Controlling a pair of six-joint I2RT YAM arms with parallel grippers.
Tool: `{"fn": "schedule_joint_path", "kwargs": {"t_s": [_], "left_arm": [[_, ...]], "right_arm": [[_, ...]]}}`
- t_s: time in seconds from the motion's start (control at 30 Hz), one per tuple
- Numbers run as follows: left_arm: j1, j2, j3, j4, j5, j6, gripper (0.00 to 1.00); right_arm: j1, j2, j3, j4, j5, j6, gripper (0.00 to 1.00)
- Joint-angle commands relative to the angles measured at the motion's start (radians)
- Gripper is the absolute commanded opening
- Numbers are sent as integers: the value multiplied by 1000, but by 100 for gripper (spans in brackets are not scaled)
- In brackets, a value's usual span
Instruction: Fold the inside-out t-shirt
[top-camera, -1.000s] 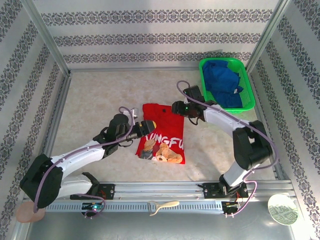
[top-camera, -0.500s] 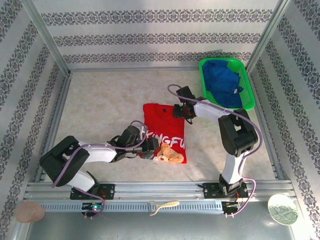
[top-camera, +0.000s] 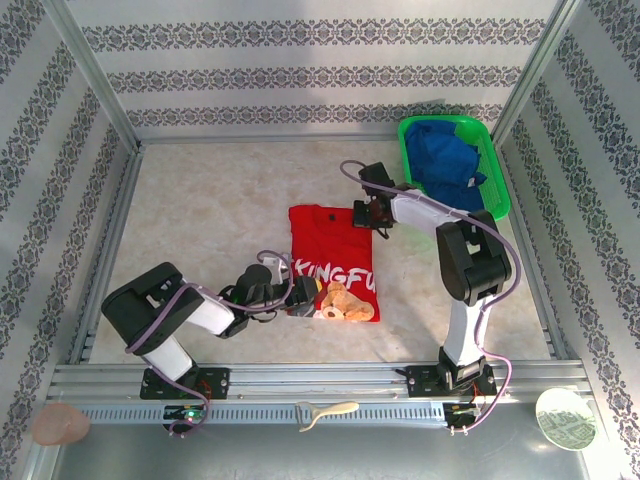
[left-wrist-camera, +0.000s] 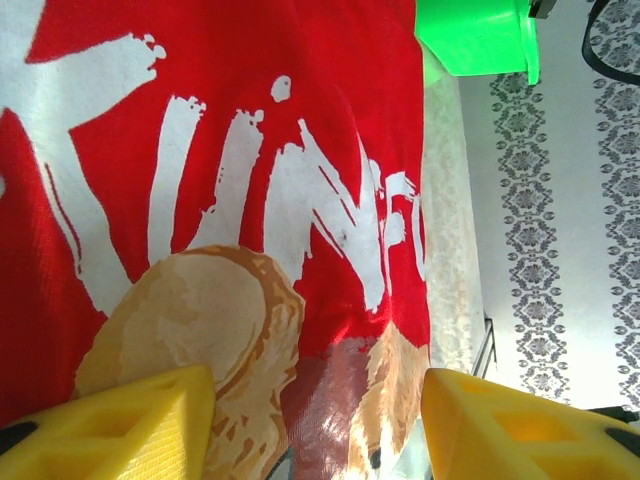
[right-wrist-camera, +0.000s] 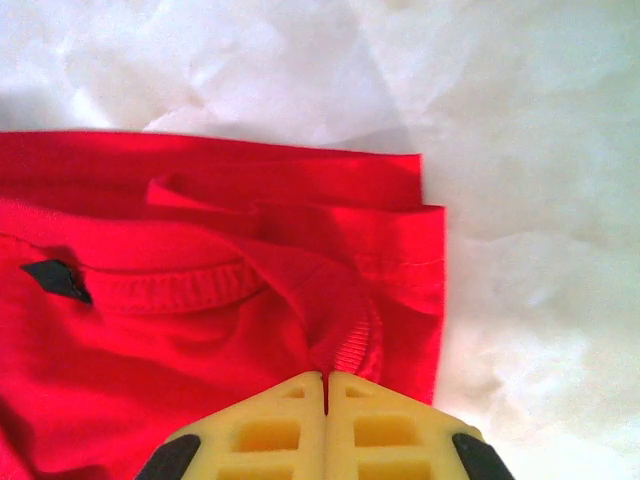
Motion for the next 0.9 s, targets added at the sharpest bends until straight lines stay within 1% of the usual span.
{"fn": "schedule_joint_path", "kwargs": {"t_s": [0.0, 0.27, 0.3, 0.37, 0.43, 0.47, 0.5, 0.57, 0.63, 0.67, 0.73, 0.77, 0.87], "left_arm": [[-37, 102, -58, -176, -7, -41, 57], [-49, 171, -69, -74, -8, -72, 57], [-49, 169, -61, -69, -7, -75, 57], [-49, 149, -34, -84, 2, -76, 57], [-49, 98, 10, -138, 4, -70, 58], [-49, 69, 36, -180, 8, -59, 59], [-49, 23, 78, -258, 9, -33, 61], [-48, -64, 163, -425, 0, 33, 65], [-37, -142, 259, -586, -17, 108, 74], [-28, -168, 301, -649, -21, 141, 76], [10, -210, 393, -775, -24, 203, 80], [33, -219, 427, -824, -21, 223, 82], [147, -199, 541, -995, 3, 296, 84]], "right_arm": [[-34, -13, 67, -20, 35, -19, 0], [-49, 113, 152, -62, 36, -9, 0], [-51, 122, 153, -65, 28, -8, 4], [-52, 113, 144, -68, 25, -9, 24], [-58, 79, 119, -66, 24, -9, 40], [-60, 55, 105, -60, 23, -9, 46], [-63, 23, 85, -52, 22, -5, 52], [-64, -36, 56, -43, 6, 3, 58], [-66, -97, 26, -35, -15, 11, 62], [-68, -118, 13, -33, -25, 14, 64], [-68, -165, -28, -12, -42, 25, 68], [-70, -177, -44, 0, -53, 31, 69], [-74, -185, -72, 27, -80, 36, 72]]}}
